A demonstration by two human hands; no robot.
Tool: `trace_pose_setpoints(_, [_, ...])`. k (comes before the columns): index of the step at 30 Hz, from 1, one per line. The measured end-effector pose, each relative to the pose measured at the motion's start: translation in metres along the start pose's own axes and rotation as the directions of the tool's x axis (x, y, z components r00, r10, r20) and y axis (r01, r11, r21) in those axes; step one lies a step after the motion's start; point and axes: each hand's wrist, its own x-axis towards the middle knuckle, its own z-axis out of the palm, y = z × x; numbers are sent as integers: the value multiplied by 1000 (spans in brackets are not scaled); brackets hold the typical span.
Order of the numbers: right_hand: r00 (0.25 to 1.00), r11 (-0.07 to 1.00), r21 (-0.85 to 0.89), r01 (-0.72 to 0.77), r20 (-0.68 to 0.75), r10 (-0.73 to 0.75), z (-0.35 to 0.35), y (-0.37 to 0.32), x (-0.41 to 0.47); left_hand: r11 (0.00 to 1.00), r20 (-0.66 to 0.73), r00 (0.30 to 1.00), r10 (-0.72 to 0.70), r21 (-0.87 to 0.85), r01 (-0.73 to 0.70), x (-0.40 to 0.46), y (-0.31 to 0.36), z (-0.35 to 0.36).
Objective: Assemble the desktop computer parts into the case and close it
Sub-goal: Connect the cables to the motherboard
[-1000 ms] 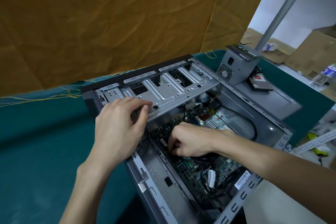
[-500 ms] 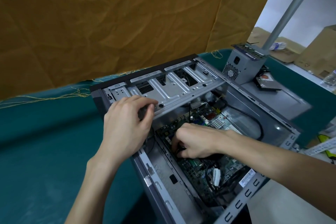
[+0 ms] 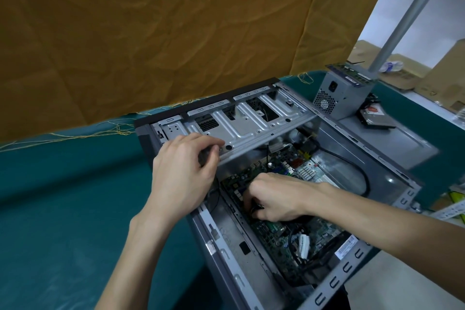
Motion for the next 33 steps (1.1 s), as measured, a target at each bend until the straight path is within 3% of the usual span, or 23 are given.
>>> trace_pose_setpoints(33, [999, 996, -80, 43, 0, -43, 0, -3, -4, 1000, 8, 1000, 2, -19, -2, 1, 2, 0])
